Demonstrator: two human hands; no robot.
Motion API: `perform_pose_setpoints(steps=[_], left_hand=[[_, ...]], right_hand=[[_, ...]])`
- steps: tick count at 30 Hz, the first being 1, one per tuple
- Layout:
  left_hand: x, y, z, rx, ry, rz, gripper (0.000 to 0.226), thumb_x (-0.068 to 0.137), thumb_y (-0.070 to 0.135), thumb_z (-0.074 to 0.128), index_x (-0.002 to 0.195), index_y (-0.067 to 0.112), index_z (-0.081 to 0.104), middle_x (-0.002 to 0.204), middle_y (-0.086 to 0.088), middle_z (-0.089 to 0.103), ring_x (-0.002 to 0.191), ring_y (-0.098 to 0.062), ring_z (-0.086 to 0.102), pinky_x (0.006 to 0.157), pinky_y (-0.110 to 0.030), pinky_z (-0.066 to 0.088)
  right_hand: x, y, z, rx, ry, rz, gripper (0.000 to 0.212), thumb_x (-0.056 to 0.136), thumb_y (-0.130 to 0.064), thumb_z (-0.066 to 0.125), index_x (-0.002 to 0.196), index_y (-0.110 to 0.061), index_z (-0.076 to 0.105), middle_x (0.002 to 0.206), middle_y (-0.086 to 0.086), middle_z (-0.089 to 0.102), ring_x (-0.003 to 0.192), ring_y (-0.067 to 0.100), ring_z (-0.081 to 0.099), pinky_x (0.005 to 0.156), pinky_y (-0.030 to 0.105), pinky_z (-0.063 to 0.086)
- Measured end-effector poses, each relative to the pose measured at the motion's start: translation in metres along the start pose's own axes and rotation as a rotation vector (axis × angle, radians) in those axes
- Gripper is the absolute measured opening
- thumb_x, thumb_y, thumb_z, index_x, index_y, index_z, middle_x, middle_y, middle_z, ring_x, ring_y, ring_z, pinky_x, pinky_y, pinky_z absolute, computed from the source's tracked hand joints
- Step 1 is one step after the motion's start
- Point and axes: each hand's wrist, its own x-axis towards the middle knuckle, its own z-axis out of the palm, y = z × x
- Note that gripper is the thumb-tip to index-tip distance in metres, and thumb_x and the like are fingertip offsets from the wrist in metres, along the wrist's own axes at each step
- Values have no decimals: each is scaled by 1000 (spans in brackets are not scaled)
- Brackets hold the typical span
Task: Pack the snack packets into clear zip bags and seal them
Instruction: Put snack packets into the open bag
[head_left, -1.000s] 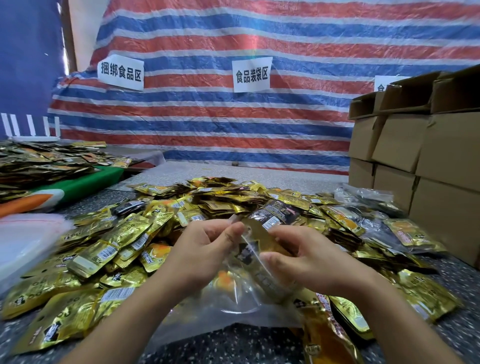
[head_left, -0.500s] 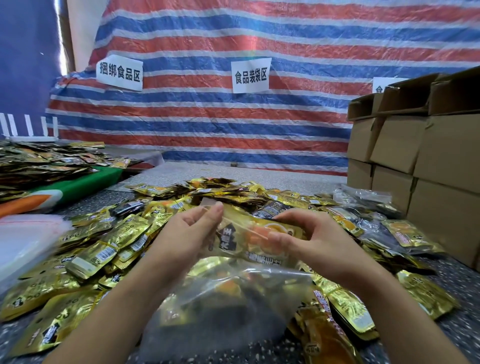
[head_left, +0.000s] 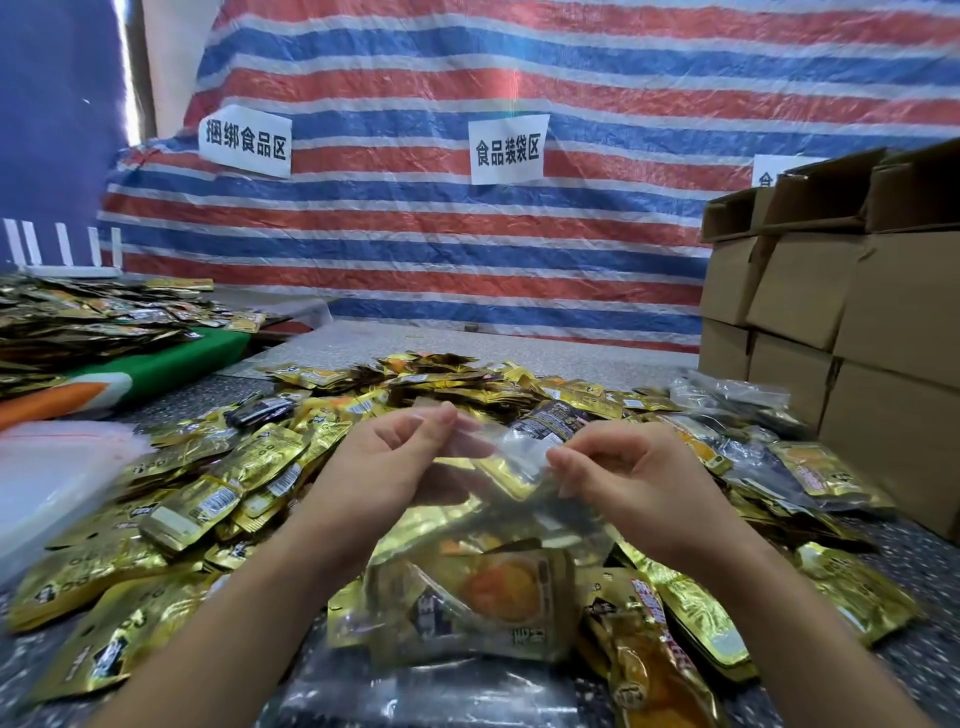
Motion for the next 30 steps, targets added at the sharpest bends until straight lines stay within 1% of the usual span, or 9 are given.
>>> perform_pose_setpoints(steps=[4,7,12,15,18,21,24,27,30], left_hand=[[0,1,-1,-74,41,33,29,84,39,56,84,22,79,92,-12,76,75,-28,75,66,-34,62],[1,3,-1,-133,66,49,28,84,37,55,80,22,79,87,-11,76,70,-25,74,62,-32,60],[1,4,-3,-151,56,53,29,82,39,55,83,24,80,89,-10,77,74,-24,75,62,-32,60],[2,0,-4,-69,22,11,33,81,44,57,85,18,77,98,-11,76,82,-32,75,67,-36,62],[3,-5,-4,-8,3,-21,32,84,44,56,86,21,78,98,-8,77,83,-31,75,63,-28,60],[5,-9,-7,-19,16,-35,30,85,40,57,84,20,79,95,-10,77,83,-30,75,64,-28,60],[9,-13,-9,-45,47,-60,32,81,38,61,84,11,76,94,-13,76,82,-30,75,63,-28,61],[10,-17,-8,-46,53,-74,30,79,36,62,85,11,76,92,-13,77,77,-26,75,57,-24,58],[10,-20,-7,-43,57,-84,30,78,34,63,86,9,76,89,-12,77,67,-17,74,55,-22,56]], right_hand=[[-1,-4,-2,121,65,-7,19,76,-34,72,74,-15,74,69,1,72,59,10,67,53,23,53],[-3,-3,-4,172,17,45,27,71,-35,73,78,-9,72,73,3,74,65,16,72,58,28,59],[-2,-5,0,215,109,27,17,77,-24,73,75,-8,70,67,2,73,56,11,69,49,19,51],[-3,-5,-3,286,124,43,18,78,-23,73,78,-5,69,68,9,72,54,20,69,48,26,53],[-1,-2,-4,266,94,88,16,81,-19,74,79,-4,69,67,7,73,55,15,69,49,22,52],[1,2,-1,139,60,111,26,81,-35,70,77,-10,70,69,2,73,60,9,68,56,19,52],[3,12,-1,132,87,154,37,87,-47,54,83,-14,70,74,-1,72,64,7,67,59,15,50],[9,29,-2,112,269,178,16,102,-27,47,97,-28,63,85,-5,71,78,2,66,67,17,51],[11,46,-8,6,411,156,22,101,-11,50,102,-32,58,97,-9,67,91,2,63,73,15,47]])
